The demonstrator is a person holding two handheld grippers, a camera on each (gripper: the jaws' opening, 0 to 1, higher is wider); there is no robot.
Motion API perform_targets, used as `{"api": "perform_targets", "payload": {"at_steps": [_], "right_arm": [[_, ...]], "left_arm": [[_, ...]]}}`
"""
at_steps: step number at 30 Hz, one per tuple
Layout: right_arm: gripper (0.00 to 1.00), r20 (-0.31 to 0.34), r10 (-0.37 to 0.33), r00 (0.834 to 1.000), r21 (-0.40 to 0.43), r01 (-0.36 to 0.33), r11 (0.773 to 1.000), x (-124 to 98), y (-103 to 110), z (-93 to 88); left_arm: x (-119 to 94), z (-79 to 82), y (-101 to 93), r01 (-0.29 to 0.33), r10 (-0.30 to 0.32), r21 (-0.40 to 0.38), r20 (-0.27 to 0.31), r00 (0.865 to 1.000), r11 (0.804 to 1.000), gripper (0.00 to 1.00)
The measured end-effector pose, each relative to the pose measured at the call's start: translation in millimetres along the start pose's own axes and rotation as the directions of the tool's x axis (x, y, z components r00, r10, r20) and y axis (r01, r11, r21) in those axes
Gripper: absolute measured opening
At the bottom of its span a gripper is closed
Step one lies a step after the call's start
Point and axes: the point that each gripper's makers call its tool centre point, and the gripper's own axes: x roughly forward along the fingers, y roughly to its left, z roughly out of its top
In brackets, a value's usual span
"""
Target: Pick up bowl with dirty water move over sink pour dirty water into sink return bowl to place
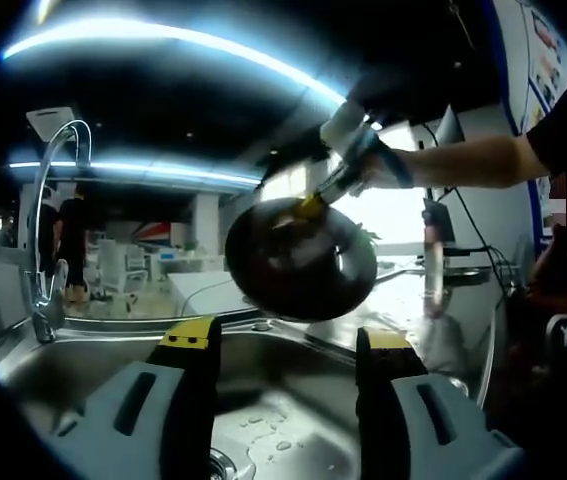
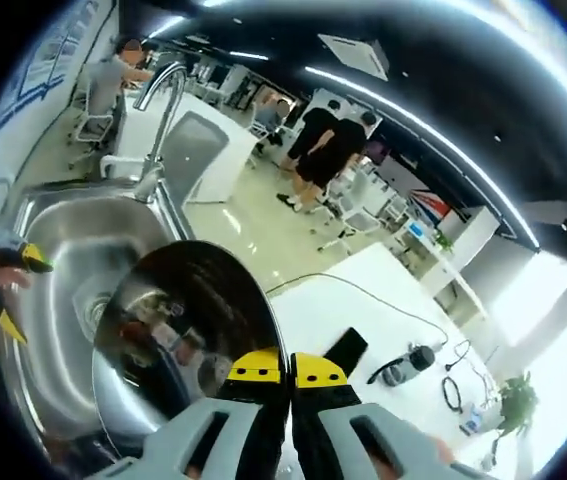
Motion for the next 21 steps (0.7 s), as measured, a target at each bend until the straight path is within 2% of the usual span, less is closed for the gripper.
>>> {"api": "perform_targets", "payload": {"at_steps": [10,15,21], "right_arm": [[0.0,-0.027,0.021,0.999,0.072,-0.019,0.997,-1,-9,-17.9],[0.0,-0.049,0.038,0.998,0.149,-0.03,0.988,-5,-13,-33.5],[0.0,-0.068,0.053,0.996,0.199,-0.038,0.979,-10,-16,-45.4]], "left_arm": [[0,-1.0,-0.5,-0.004,0.004,0.005,-0.005,1.0,1.0,0.53],[0,-2.1,-0.5,-0.003,0.004,0.008,-0.01,1.0,1.0,0.53],[0,-1.8,-0.1,-0.005,0.005,0.008,-0.009,1.0,1.0,0.53]]}}
